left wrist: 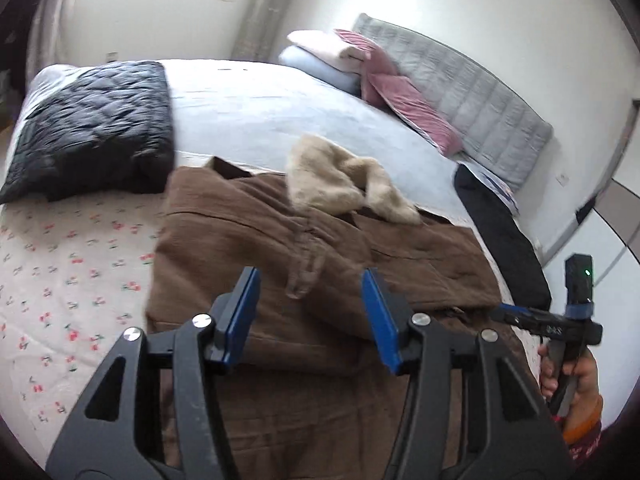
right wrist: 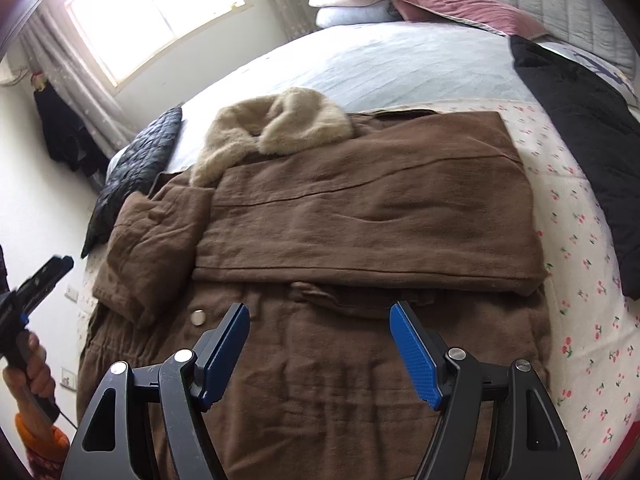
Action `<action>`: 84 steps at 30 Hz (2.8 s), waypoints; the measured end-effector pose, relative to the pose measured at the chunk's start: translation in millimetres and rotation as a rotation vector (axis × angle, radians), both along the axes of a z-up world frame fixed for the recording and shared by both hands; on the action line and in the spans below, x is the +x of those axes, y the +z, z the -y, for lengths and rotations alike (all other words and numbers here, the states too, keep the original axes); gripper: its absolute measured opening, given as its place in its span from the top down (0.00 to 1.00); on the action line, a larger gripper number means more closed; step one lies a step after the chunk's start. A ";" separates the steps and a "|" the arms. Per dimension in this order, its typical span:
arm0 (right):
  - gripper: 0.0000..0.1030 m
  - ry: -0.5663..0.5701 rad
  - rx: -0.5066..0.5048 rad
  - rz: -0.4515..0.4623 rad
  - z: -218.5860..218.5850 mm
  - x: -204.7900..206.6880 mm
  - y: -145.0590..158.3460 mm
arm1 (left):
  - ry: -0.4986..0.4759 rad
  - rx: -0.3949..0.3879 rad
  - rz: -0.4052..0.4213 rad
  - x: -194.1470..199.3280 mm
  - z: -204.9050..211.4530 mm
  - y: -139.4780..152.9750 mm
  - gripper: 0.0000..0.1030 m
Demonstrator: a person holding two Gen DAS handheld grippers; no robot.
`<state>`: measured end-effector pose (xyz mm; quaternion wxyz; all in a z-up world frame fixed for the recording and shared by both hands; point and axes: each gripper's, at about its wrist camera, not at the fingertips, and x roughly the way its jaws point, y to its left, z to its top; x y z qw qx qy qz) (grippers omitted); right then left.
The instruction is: Fold large clothes
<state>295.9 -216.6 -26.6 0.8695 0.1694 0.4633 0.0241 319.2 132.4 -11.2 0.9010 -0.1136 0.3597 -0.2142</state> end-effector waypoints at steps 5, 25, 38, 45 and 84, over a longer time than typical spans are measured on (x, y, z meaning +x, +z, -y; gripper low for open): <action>0.28 0.221 -0.069 -0.013 -86.4 48.7 17.3 | 0.083 0.088 -0.104 39.5 -25.2 -26.1 0.57; 0.92 0.278 -0.131 0.271 -118.8 90.6 55.5 | 0.130 0.082 -0.215 93.4 -34.2 -77.8 0.56; 0.45 0.090 0.342 0.087 66.1 38.1 -17.9 | 0.036 0.159 -0.225 117.2 -26.9 -71.1 0.47; 0.45 0.085 0.257 -0.052 15.4 135.0 -56.1 | 0.157 -0.001 -0.324 165.0 -39.6 -86.1 0.47; 0.24 0.027 -0.243 0.222 11.0 -47.1 64.7 | 0.118 0.365 0.007 -31.8 44.4 -9.0 0.15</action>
